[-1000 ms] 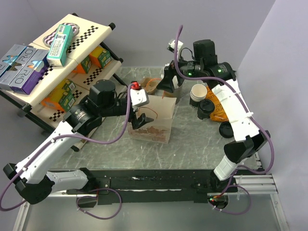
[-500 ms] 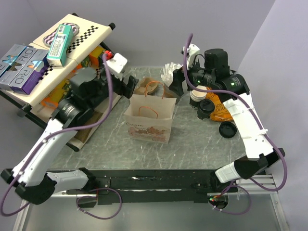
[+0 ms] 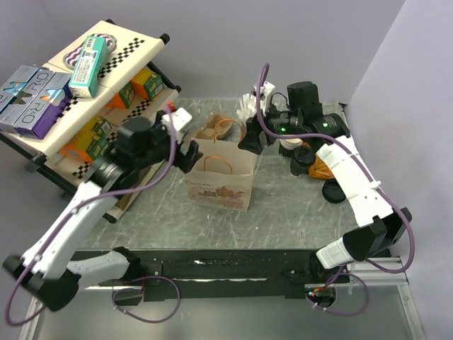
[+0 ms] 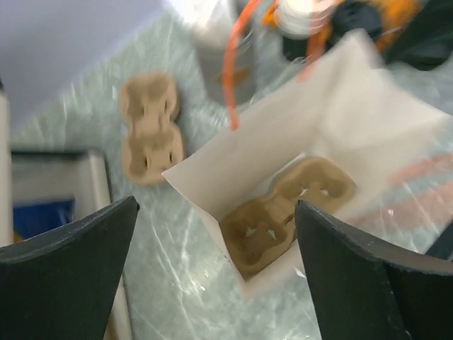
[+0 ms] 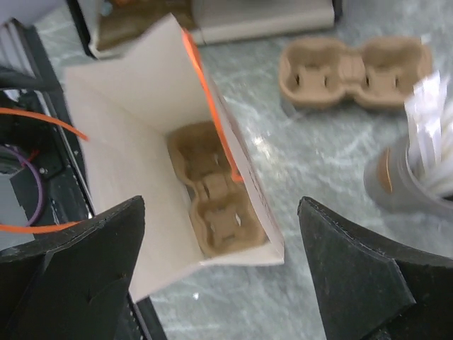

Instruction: Pack the takeout coffee

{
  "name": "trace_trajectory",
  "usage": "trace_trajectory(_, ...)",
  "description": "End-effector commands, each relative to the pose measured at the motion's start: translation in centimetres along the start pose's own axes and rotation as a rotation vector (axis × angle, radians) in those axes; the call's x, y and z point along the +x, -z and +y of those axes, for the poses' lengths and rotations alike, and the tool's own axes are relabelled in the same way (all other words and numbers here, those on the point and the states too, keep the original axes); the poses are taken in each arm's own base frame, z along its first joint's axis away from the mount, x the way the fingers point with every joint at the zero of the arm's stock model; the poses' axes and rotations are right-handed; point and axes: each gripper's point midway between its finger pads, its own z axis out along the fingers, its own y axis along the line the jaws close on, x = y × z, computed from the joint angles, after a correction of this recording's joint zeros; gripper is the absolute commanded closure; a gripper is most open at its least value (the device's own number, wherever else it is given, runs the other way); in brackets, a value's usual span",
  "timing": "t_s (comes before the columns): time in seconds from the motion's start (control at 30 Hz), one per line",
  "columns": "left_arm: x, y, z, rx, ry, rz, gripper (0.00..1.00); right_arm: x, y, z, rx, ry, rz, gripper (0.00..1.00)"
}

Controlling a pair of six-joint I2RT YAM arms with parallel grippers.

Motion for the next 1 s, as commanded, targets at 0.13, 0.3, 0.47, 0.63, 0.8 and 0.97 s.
trace_trajectory(0.13, -4.6, 5.7, -6.2, 0.382, -0.198, -0.223, 0.02, -5.6, -0.9, 0.6, -0.074, 0.124, -0.155, 0.11)
trace_trajectory(0.3, -4.8, 4.1, -8.0, 0.515, -0.142, -0.223, 0.14, -6.0, -1.8, 1.1, -0.144, 0.132, -0.152, 0.33)
trace_trajectory(0.47, -5.7, 3.3, -9.2, 0.624, -0.133, -0.235, 0.30, -6.4, -2.0, 2.0, -0.187, 0.142, -0.160, 0.66)
trace_trajectory(0.63, -7.5, 3.3, -10.0, 0.699, -0.109, -0.255, 0.70, -7.2, -1.8, 2.9, -0.196, 0.164, -0.176, 1.00)
trace_trajectory(0.8, -11.9, 6.1, -10.0, 0.688, -0.133, -0.365, 0.99, -10.3, 0.3, 3.4, -0.158, 0.218, -0.247, 1.00)
trace_trajectory(0.97, -15.0, 7.8, -9.4, 0.641, -0.184, -0.427, 0.99, -13.3, 2.2, 3.8, -0.122, 0.277, -0.309, 1.00)
